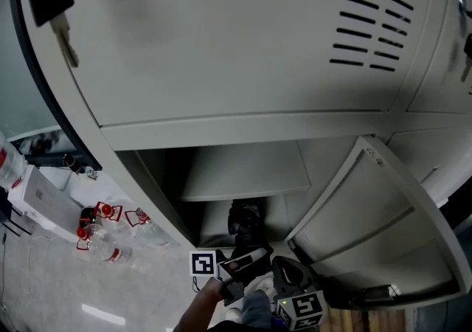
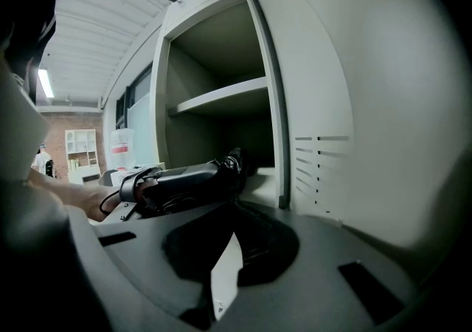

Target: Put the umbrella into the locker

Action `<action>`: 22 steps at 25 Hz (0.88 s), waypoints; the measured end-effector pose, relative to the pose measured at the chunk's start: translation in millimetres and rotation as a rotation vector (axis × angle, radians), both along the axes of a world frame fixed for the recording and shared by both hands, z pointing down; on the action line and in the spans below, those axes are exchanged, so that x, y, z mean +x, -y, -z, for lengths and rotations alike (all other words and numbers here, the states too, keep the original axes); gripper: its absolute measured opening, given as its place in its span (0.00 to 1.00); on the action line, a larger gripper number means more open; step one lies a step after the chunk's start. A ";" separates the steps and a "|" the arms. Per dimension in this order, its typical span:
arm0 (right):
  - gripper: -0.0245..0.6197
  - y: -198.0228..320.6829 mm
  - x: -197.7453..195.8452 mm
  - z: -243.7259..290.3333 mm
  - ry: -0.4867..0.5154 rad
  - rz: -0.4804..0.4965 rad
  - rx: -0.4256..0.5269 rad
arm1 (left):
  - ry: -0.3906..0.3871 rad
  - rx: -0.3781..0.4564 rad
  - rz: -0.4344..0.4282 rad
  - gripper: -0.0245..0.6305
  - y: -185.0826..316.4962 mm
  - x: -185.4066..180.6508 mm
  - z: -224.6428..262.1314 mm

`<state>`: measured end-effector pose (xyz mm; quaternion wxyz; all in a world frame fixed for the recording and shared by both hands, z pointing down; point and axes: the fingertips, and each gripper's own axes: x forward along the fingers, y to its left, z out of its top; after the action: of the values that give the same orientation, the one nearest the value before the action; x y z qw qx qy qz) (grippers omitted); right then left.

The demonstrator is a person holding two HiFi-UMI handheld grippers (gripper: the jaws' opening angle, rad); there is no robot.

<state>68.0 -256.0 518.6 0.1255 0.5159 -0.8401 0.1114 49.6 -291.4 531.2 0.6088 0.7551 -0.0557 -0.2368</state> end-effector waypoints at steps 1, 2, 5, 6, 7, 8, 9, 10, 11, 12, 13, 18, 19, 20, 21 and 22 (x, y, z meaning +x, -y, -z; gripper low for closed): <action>0.04 -0.6 -0.2 0.5 0.000 -0.001 0.002 | 0.001 -0.003 0.003 0.49 -0.1 0.0 0.2; 0.04 -1.3 -0.5 1.0 0.000 -0.002 0.005 | 0.005 -0.010 0.006 0.49 -0.3 -0.4 -0.3; 0.04 -3.5 -1.2 3.7 0.002 -0.005 0.016 | 0.016 -0.019 0.018 0.50 0.0 -3.0 -0.7; 0.04 -4.4 -1.2 4.4 0.000 -0.005 0.019 | 0.020 -0.014 0.023 0.50 0.2 -4.0 -0.6; 0.04 -5.6 -1.1 4.8 -0.002 -0.005 0.021 | 0.027 -0.011 0.029 0.50 0.3 -4.8 -0.3; 0.04 -6.9 -1.3 5.0 -0.004 -0.005 0.021 | 0.036 -0.010 0.037 0.51 0.1 -5.3 0.4; 0.04 -8.0 -1.7 5.2 -0.004 -0.005 0.022 | 0.049 -0.013 0.048 0.50 -0.3 -5.8 0.9; 0.04 -9.1 -2.1 5.2 -0.005 -0.004 0.022 | 0.063 -0.018 0.059 0.50 -0.7 -6.3 0.6; 0.04 -10.4 -2.3 5.0 -0.006 -0.004 0.020 | 0.076 -0.024 0.071 0.51 -0.8 -6.9 -0.2; 0.04 -11.9 -2.6 5.2 -0.004 -0.004 0.019 | 0.086 -0.027 0.080 0.51 -0.9 -7.7 -1.0; 0.04 -13.1 -3.1 6.4 -0.002 -0.005 0.020 | 0.094 -0.027 0.087 0.51 -0.9 -8.6 -1.4; 0.04 -17.8 -1.3 13.9 -0.011 -0.008 0.047 | 0.162 -0.012 0.122 0.52 -0.8 -13.8 -6.5; 0.04 -19.1 -0.8 14.6 -0.012 -0.009 0.050 | 0.145 -0.016 0.128 0.52 -1.8 -13.9 -4.2; 0.04 -20.3 -0.5 15.4 -0.013 -0.009 0.053 | 0.124 -0.022 0.134 0.53 -2.9 -14.3 -1.7; 0.04 -21.5 -0.2 16.2 -0.013 -0.009 0.056 | 0.106 -0.028 0.140 0.54 -3.9 -15.5 -0.4; 0.04 -22.8 0.0 17.1 -0.012 -0.009 0.058 | 0.094 -0.034 0.147 0.54 -4.9 -17.4 -0.2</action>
<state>68.0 -233.3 501.5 0.1152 0.5238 -0.8398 0.0842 32.2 -286.4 531.4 0.5990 0.7490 -0.1435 -0.2441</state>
